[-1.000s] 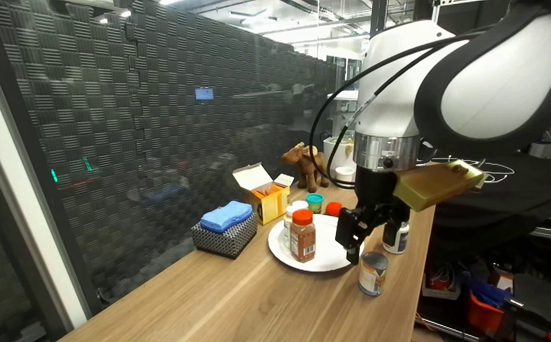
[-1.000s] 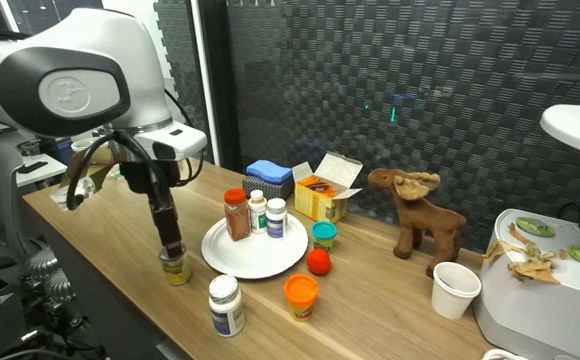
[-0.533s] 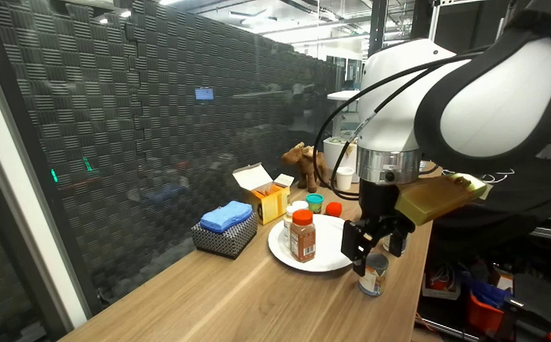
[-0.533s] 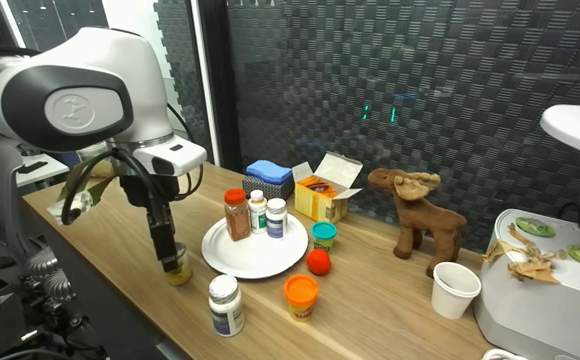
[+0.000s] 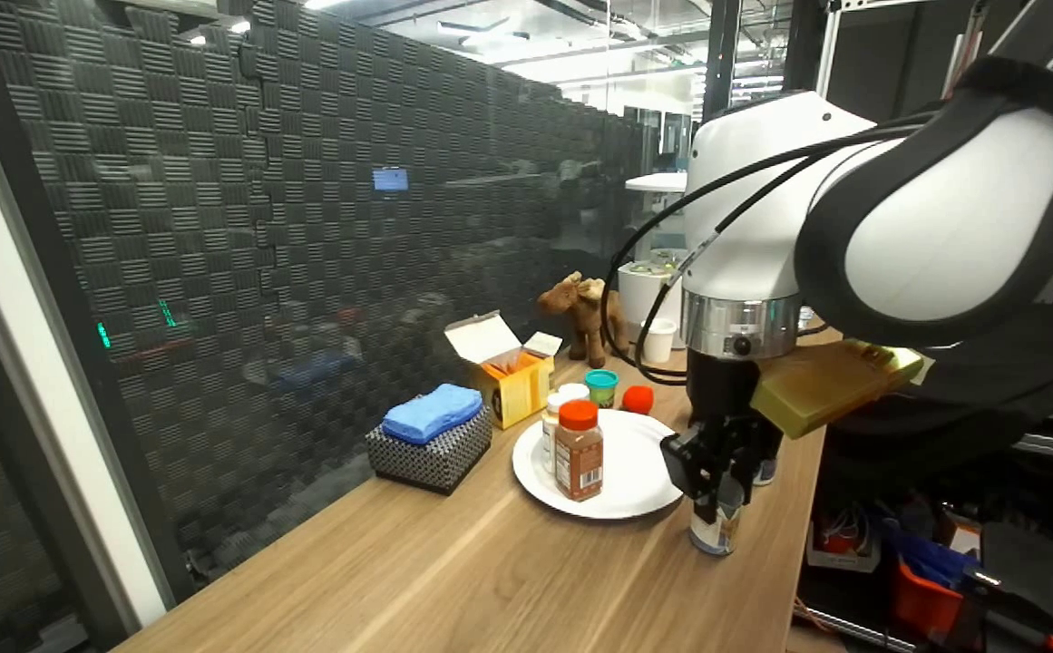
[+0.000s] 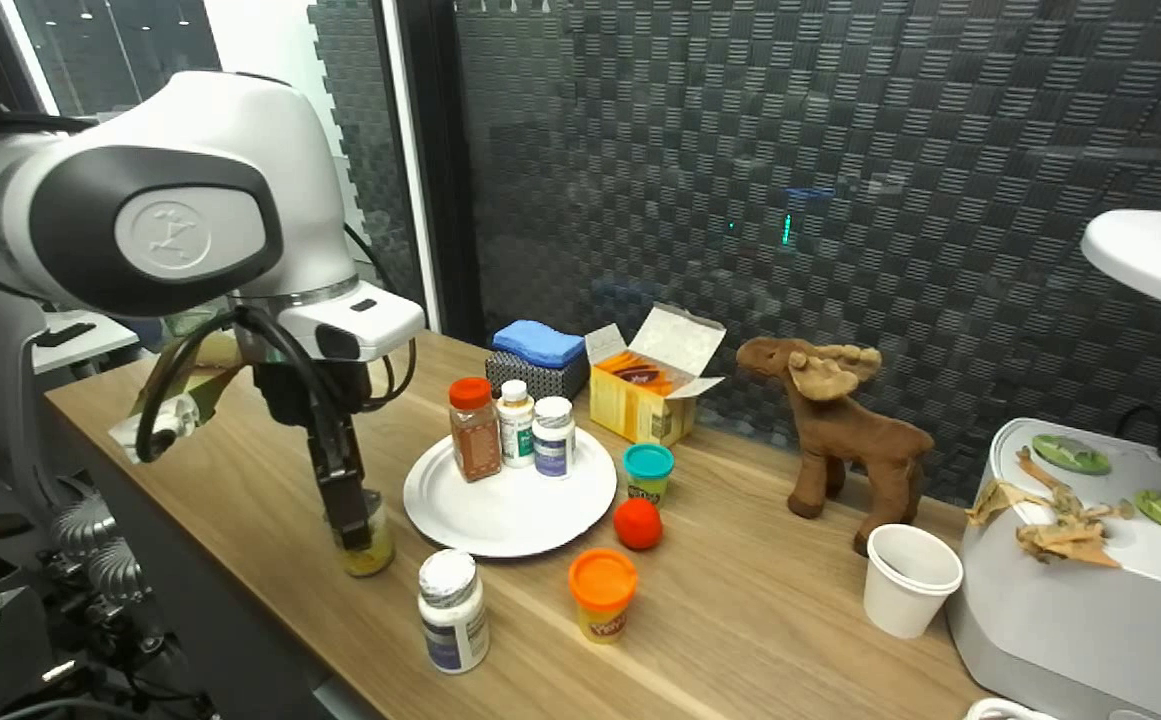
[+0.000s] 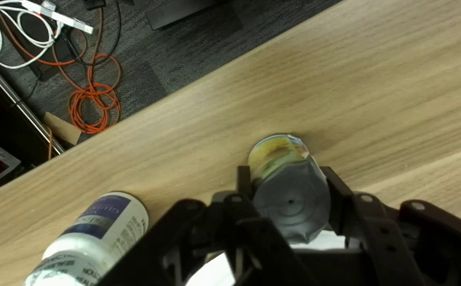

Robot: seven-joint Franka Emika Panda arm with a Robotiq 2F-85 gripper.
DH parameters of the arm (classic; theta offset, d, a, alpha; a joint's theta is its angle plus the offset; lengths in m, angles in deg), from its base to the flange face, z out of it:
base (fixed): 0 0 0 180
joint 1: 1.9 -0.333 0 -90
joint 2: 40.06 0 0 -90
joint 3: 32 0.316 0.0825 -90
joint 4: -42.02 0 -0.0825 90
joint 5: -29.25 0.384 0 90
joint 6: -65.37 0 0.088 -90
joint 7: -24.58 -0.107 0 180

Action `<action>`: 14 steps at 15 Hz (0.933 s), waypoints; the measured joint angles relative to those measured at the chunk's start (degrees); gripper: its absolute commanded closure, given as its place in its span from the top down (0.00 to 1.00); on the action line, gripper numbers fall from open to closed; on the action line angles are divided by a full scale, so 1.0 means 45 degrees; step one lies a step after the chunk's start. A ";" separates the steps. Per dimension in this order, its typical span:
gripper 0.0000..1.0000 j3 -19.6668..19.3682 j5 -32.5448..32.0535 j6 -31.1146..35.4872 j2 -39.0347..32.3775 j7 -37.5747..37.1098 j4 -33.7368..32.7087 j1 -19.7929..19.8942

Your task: Pick up the bottles from the table and put them on the white plate.

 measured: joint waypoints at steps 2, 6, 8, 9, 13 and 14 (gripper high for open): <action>0.16 -0.0006 -0.0232 -0.0015 0.0117 -0.0183 -0.0028 0.0012; 0.16 0.0139 -0.0316 -0.0156 0.0760 -0.0091 -0.0271 0.0011; 0.16 0.0230 -0.0322 -0.0392 0.1010 0.0136 -0.0600 0.0011; 0.16 0.0248 -0.0322 -0.0496 0.1027 0.0312 -0.0823 0.0011; 0.16 0.0228 -0.0292 -0.0605 0.0574 0.1415 -0.1712 0.0094; 0.16 0.0207 -0.0232 -0.0605 0.0340 0.1745 -0.1920 0.0113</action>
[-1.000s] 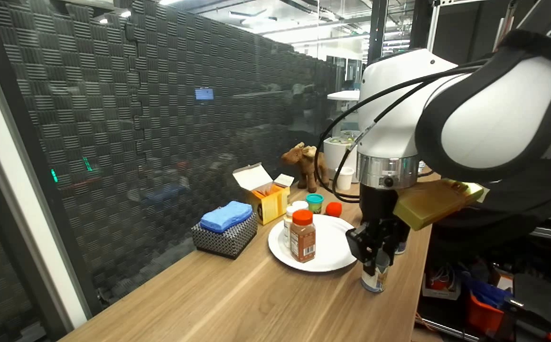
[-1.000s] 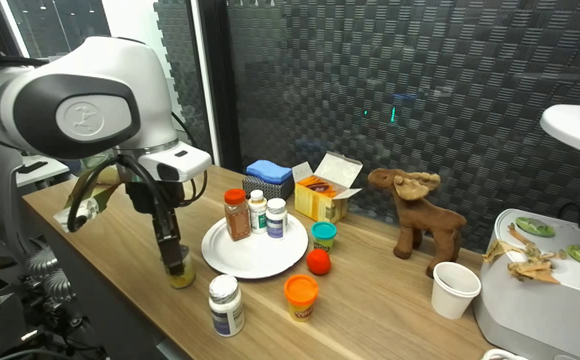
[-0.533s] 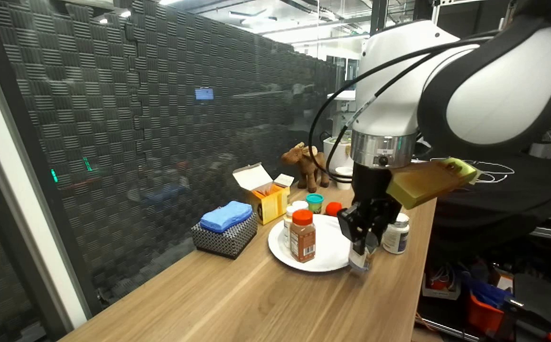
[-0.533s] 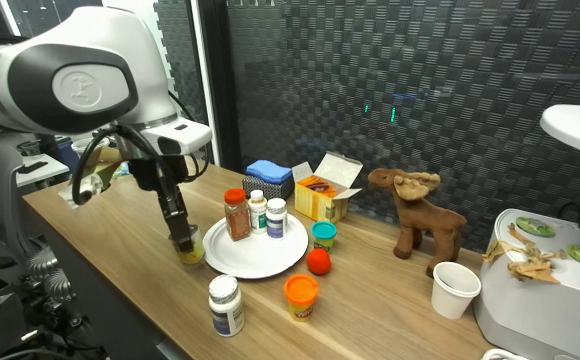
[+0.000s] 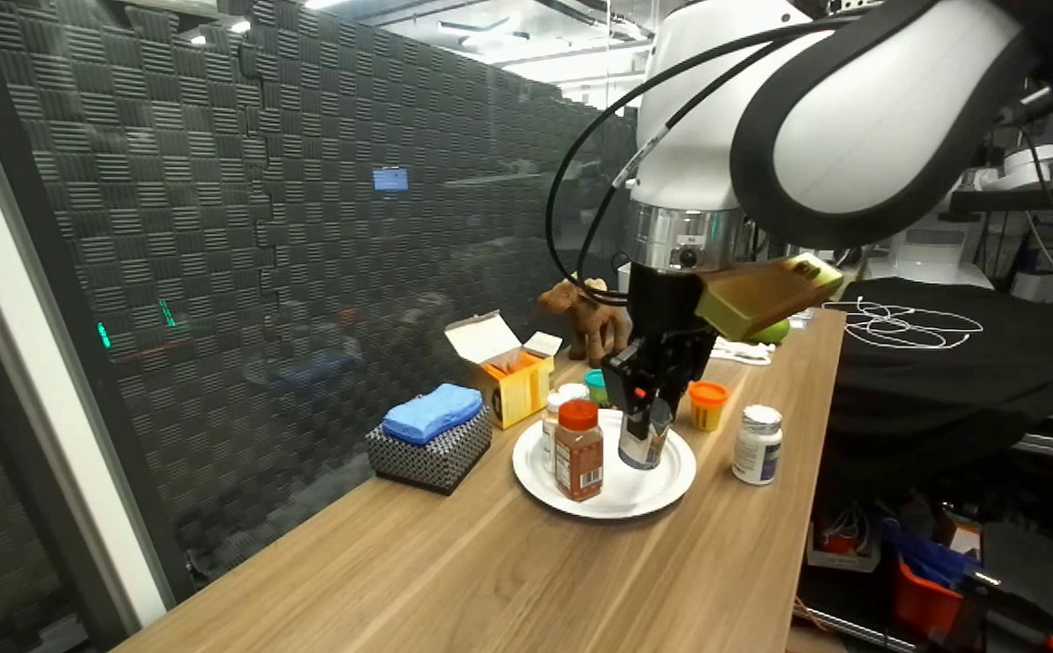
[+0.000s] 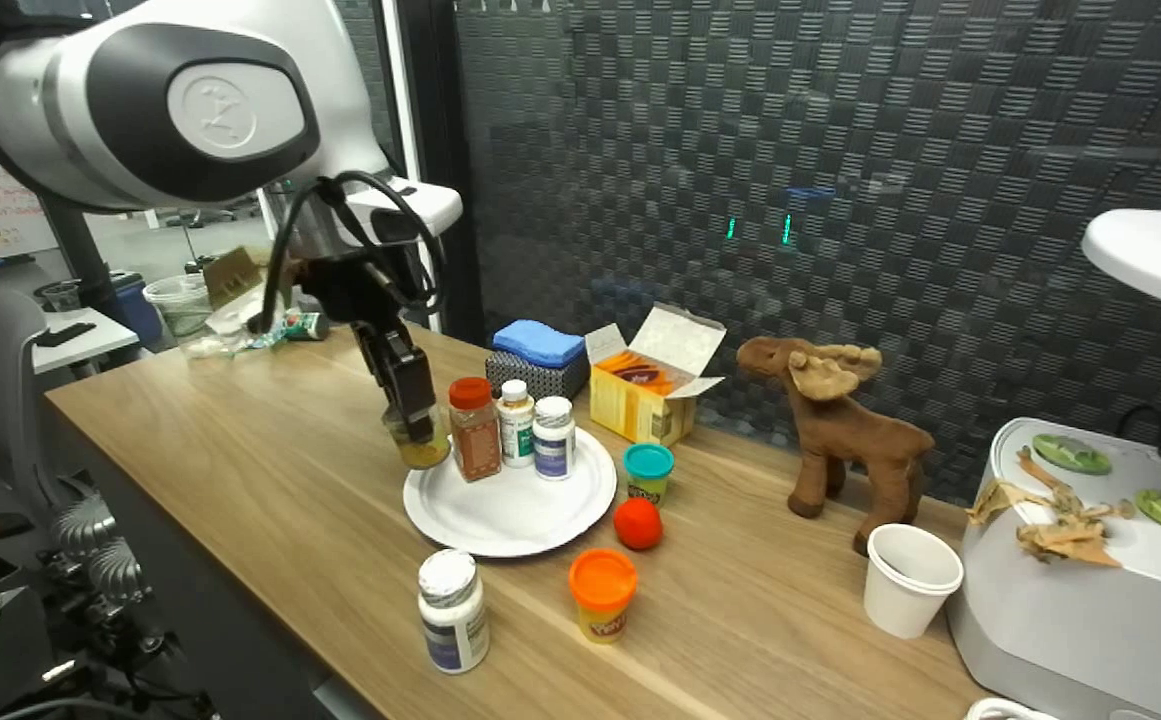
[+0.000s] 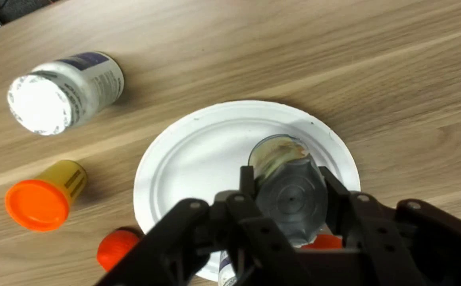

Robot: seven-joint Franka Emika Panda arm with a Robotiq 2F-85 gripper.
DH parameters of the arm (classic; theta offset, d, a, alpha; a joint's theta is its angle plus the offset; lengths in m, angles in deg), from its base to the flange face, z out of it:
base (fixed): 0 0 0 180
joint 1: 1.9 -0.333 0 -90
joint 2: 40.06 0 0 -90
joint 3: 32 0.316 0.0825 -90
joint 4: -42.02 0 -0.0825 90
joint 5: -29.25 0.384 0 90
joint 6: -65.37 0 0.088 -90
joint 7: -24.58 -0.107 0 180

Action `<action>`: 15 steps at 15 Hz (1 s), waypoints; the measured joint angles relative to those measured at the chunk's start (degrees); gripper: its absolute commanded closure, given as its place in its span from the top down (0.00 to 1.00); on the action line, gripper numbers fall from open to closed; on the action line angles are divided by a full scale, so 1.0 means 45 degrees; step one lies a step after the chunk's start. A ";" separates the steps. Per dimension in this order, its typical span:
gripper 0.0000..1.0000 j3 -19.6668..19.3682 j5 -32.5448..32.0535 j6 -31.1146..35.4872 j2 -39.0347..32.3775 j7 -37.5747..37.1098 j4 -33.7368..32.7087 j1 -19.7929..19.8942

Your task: Pick up the bottles from the table and put them on the white plate.

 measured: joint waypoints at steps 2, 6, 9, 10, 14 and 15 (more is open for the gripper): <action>0.16 -0.0058 0.0125 0.0000 -0.0550 0.0655 -0.0382 0.0041; 0.16 -0.0146 0.0711 0.0001 -0.1566 0.2088 -0.0917 0.0139; 0.16 -0.0177 0.1154 0.0001 -0.2123 0.3003 -0.1211 0.0207; 0.16 -0.0178 0.1263 0.0001 -0.2257 0.3230 -0.1316 0.0224; 0.16 -0.0176 0.1636 0.0001 -0.2560 0.3904 -0.1639 0.0234; 0.60 -0.0176 0.1671 0.0001 -0.2589 0.3989 -0.1680 0.0234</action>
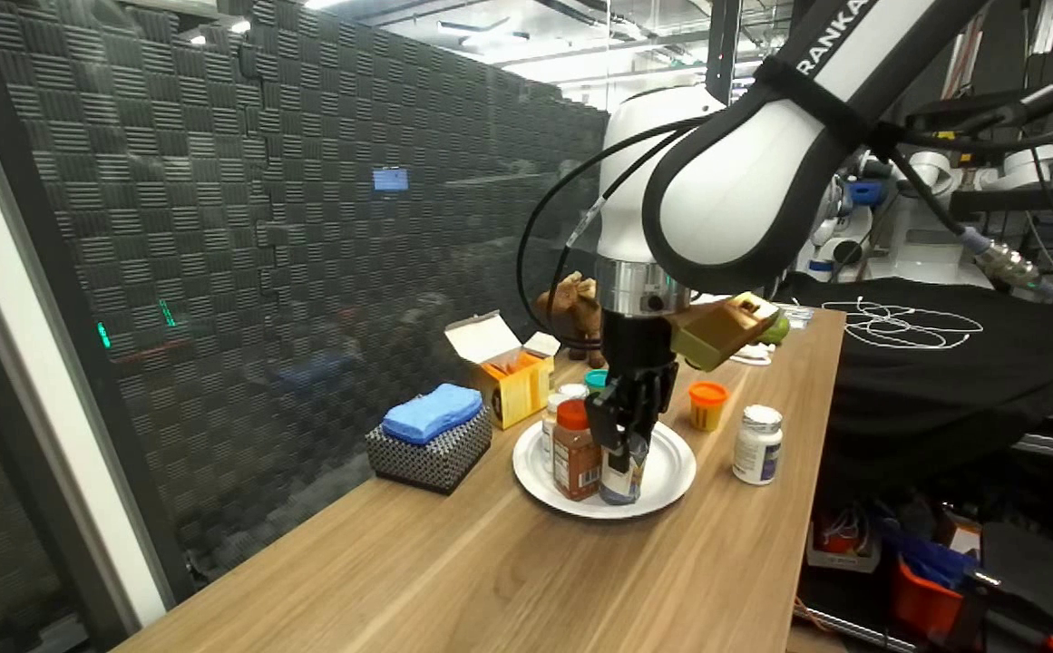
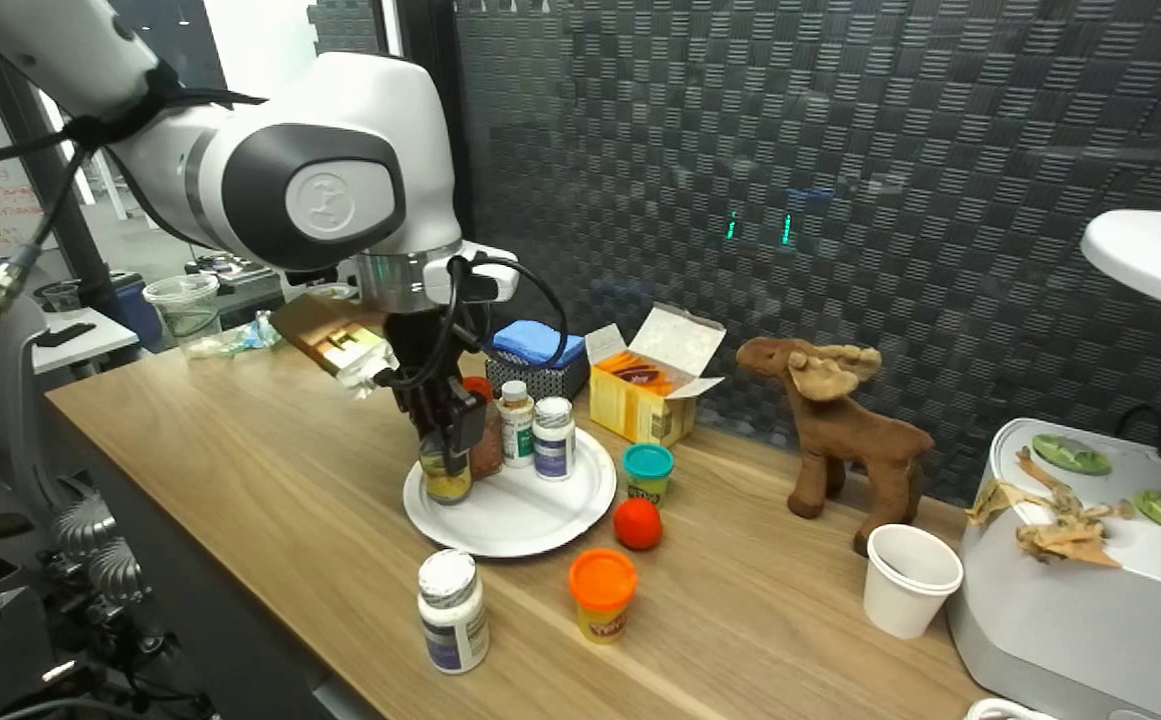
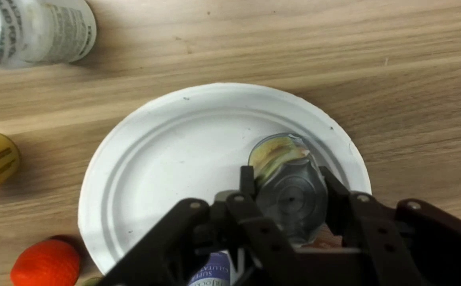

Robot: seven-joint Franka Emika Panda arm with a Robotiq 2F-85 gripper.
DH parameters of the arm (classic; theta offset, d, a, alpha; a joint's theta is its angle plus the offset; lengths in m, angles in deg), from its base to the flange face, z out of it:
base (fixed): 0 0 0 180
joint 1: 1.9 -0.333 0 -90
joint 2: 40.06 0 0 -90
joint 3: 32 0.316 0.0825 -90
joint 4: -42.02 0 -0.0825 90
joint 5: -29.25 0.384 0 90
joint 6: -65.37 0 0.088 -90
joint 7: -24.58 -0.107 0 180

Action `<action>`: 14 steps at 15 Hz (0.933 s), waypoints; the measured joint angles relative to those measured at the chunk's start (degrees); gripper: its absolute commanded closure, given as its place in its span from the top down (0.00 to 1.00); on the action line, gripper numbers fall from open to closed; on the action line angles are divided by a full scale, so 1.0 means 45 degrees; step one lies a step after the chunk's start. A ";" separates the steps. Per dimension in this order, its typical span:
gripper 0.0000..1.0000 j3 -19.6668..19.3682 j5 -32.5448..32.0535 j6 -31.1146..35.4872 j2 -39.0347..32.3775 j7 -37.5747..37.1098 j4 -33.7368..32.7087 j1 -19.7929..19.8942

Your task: Pick up the bottles from the table and put them on the white plate.

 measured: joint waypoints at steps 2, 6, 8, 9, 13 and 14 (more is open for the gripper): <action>0.72 0.0004 0.0090 -0.0008 -0.0022 0.0160 -0.0035 0.0000; 1.00 0.0066 0.0274 -0.0072 -0.0024 0.0538 -0.0035 0.0000; 1.00 0.0087 0.0275 -0.0077 -0.0014 0.0570 -0.0033 0.0000; 1.00 0.0088 0.0275 -0.0076 0.0012 0.0571 -0.0032 0.0000; 1.00 0.0089 0.0338 -0.0198 0.0622 0.0573 0.0021 0.0000; 1.00 0.0085 0.0388 -0.0303 0.0929 0.0573 0.0043 0.0000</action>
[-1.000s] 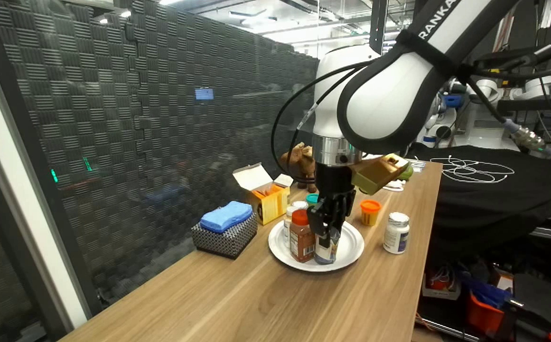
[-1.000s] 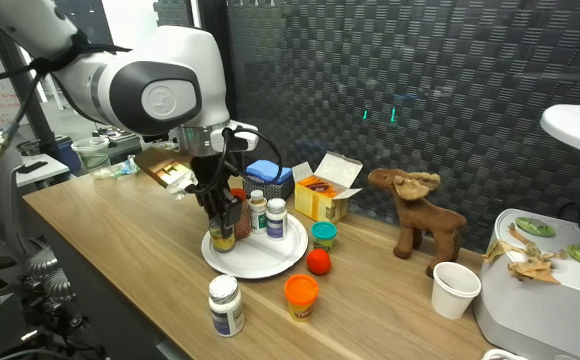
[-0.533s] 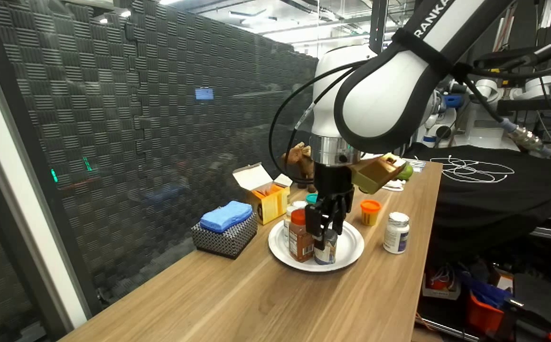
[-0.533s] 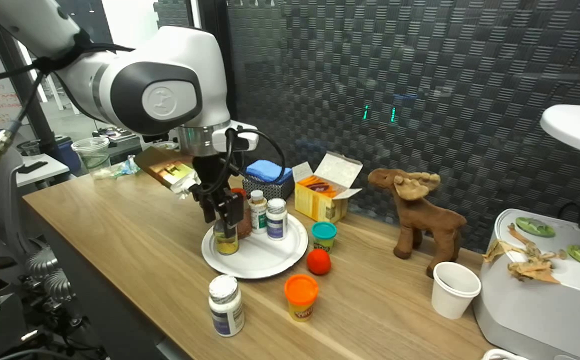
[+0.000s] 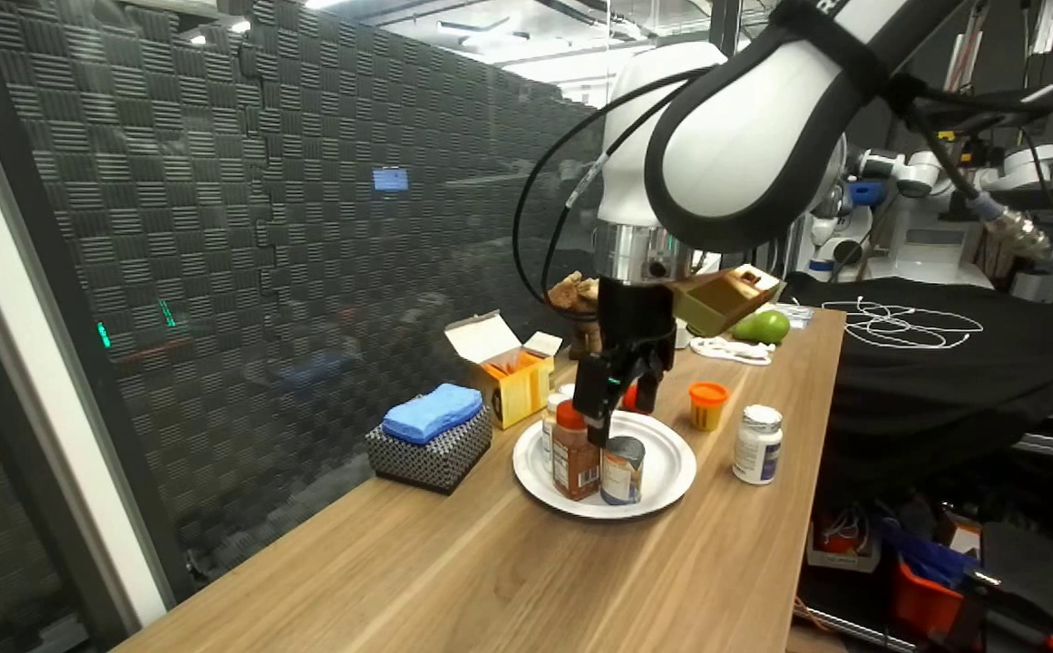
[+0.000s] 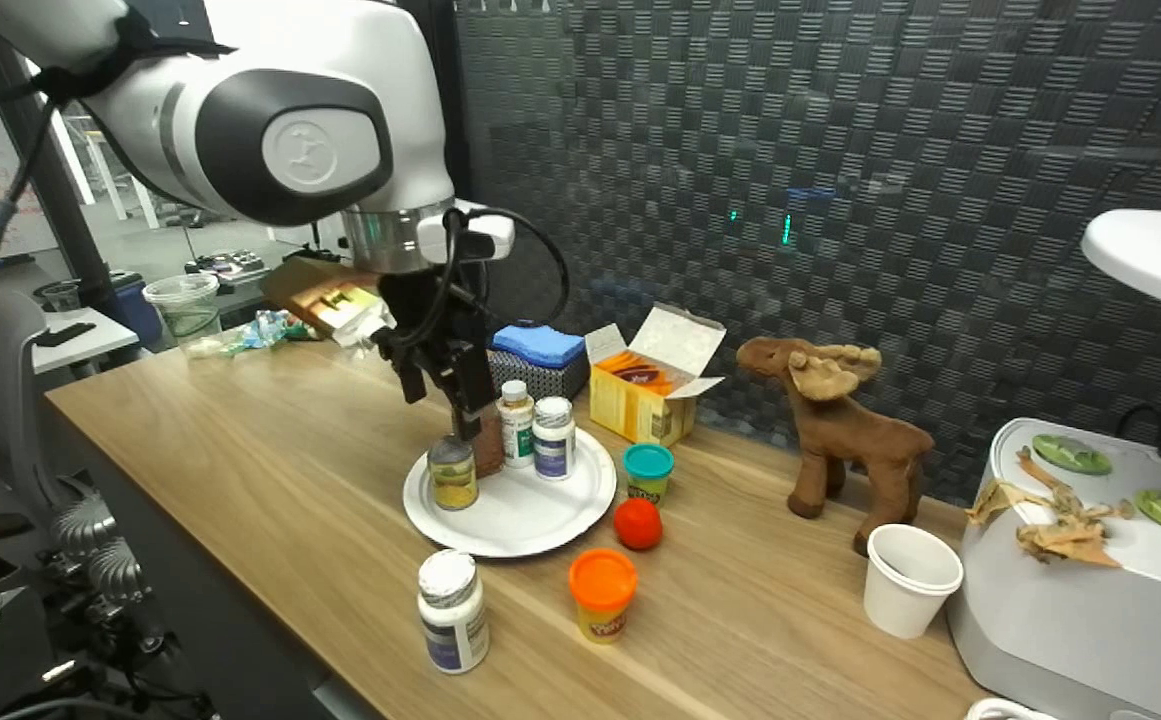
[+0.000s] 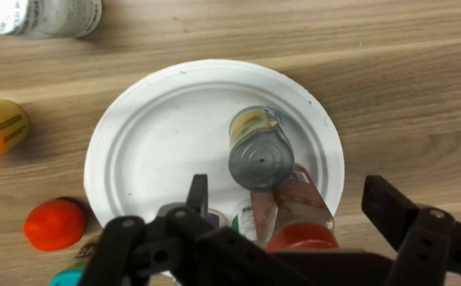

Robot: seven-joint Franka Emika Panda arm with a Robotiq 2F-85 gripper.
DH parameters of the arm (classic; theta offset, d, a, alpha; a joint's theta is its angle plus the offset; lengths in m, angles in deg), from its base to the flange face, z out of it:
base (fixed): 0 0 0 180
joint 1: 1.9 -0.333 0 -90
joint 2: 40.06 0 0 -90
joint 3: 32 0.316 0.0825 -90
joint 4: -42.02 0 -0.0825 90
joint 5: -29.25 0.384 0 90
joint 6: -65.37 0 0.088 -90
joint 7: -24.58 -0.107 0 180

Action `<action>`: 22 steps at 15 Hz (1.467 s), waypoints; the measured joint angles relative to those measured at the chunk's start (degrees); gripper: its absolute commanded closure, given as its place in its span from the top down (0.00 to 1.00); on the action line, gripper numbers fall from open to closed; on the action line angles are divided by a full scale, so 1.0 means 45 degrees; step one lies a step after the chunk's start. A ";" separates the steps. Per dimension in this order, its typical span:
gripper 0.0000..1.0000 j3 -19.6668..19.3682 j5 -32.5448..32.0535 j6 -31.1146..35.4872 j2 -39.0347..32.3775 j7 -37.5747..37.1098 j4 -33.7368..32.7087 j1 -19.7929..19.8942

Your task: Pick up the bottles from the table and put them on the white plate.

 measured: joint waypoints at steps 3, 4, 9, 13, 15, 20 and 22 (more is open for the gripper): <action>1.00 -0.0123 0.0009 -0.0630 0.1118 -0.0109 0.0010 0.0019; 1.00 -0.0181 0.0009 -0.0913 0.1461 -0.0189 0.0004 0.0056; 1.00 -0.0644 0.0797 -0.1669 0.2009 -0.0615 -0.0277 0.0536; 1.00 -0.1147 0.1478 -0.1639 0.1035 -0.0784 -0.1021 0.1102; 1.00 -0.1359 0.1540 -0.1626 0.0255 -0.0962 -0.1652 0.1347; 1.00 -0.1589 0.1523 -0.1633 -0.1713 -0.1421 -0.3449 0.1574; 1.00 -0.1589 0.1496 -0.1654 -0.2466 -0.1602 -0.4151 0.1555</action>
